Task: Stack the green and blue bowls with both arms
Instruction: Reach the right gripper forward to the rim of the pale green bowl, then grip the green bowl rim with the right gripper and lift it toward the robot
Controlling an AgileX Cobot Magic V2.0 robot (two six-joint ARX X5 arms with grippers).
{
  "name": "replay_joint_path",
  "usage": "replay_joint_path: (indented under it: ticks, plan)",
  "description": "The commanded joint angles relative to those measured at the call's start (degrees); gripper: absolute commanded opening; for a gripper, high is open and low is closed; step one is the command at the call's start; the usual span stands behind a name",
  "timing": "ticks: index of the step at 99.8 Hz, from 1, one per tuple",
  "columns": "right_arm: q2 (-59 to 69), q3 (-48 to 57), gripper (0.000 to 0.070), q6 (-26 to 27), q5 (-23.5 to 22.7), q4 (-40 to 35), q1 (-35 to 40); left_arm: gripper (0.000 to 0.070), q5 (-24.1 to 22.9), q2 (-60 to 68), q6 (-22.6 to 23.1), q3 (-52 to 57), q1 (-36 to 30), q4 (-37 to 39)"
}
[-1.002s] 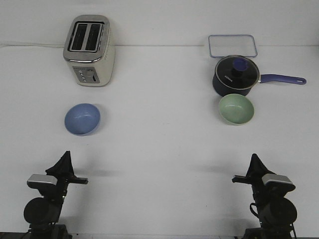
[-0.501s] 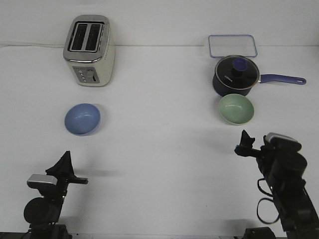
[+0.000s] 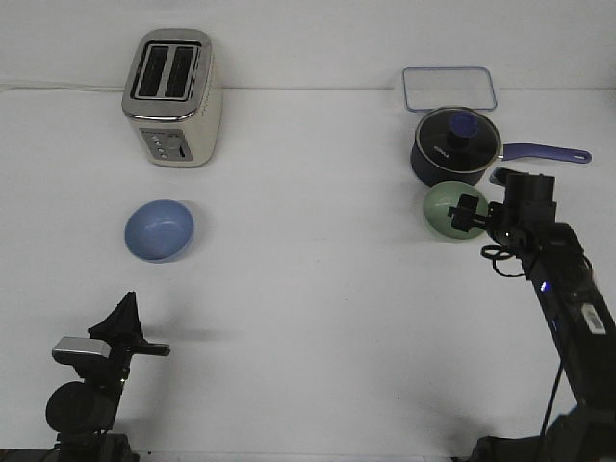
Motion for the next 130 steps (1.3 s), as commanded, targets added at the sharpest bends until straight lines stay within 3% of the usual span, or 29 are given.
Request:
replay_joint_path:
  ticks: [1, 47, 51, 61, 68, 97, 130]
  plan:
    - [4.9, 3.5, 0.0521, -1.7, -0.8, -0.5, -0.8, 0.0014, 0.0, -0.1, 0.6, -1.0, 0.0, 0.6]
    - [20.4, 9.4, 0.0511, -2.4, -5.7, 0.0, -4.1, 0.0014, 0.0, -0.1, 0.6, -1.0, 0.0, 0.6]
    - [20.6, 9.4, 0.0445, -2.4, -5.7, -0.1, -4.1, 0.0014, 0.0, -0.1, 0.6, -1.0, 0.0, 0.6]
    - [20.6, 9.4, 0.0132, -3.0, -5.6, 1.0, -4.1, 0.0014, 0.0, -0.1, 0.6, -1.0, 0.0, 0.6]
    - [20.5, 9.5, 0.0000, -3.2, -5.6, 1.3, -4.1, 0.0014, 0.0, -0.1, 0.6, -1.0, 0.0, 0.6]
    - [16.2, 9.5, 0.0000, -4.2, -6.4, 0.6, -4.3, 0.0014, 0.0, -0.1, 0.6, -1.0, 0.0, 0.6]
    - [-0.8, 9.5, 0.0000, -4.6, -19.1, -6.3, -3.4, 0.0014, 0.0, -0.1, 0.6, -1.0, 0.0, 0.6]
